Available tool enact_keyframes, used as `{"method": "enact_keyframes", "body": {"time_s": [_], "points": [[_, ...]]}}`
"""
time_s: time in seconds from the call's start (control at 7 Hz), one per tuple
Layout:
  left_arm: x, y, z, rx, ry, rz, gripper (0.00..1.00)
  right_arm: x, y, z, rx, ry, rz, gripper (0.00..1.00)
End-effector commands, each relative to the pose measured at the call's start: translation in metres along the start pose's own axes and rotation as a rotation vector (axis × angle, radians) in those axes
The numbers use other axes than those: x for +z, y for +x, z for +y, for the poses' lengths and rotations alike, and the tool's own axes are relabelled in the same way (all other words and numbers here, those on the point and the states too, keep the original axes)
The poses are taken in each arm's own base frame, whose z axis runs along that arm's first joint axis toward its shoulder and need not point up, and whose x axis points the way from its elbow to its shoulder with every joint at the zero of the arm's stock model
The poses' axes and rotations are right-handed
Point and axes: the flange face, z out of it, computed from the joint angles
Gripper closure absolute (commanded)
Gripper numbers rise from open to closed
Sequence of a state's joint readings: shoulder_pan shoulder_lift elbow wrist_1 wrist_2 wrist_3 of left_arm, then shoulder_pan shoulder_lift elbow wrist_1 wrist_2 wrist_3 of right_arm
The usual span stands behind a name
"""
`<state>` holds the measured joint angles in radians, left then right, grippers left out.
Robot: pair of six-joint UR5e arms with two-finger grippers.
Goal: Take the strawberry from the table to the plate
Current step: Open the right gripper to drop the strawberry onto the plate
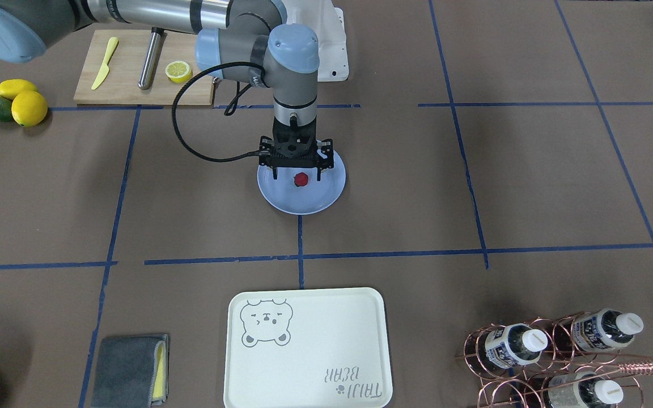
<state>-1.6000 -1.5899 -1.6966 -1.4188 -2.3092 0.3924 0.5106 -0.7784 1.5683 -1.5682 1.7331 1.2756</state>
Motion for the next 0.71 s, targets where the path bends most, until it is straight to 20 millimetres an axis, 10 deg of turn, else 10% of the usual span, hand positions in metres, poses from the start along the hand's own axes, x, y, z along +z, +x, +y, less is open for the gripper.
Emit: {"method": "enact_keyframes", "body": {"time_s": [0.0,0.29,0.57], "points": [[0.001,-0.001,0.0,0.0,-0.004,-0.006,0.0,-0.051,0.129,-0.084,-0.099,-0.023,-0.029,0.0],[0.002,-0.001,0.002,-0.002,-0.005,0.001,0.0,-0.067,0.311,-0.153,-0.286,-0.079,0.004,0.0],[0.003,-0.001,0.002,-0.003,-0.006,0.002,0.0,-0.082,0.503,-0.161,-0.427,-0.128,0.05,0.0]]}}
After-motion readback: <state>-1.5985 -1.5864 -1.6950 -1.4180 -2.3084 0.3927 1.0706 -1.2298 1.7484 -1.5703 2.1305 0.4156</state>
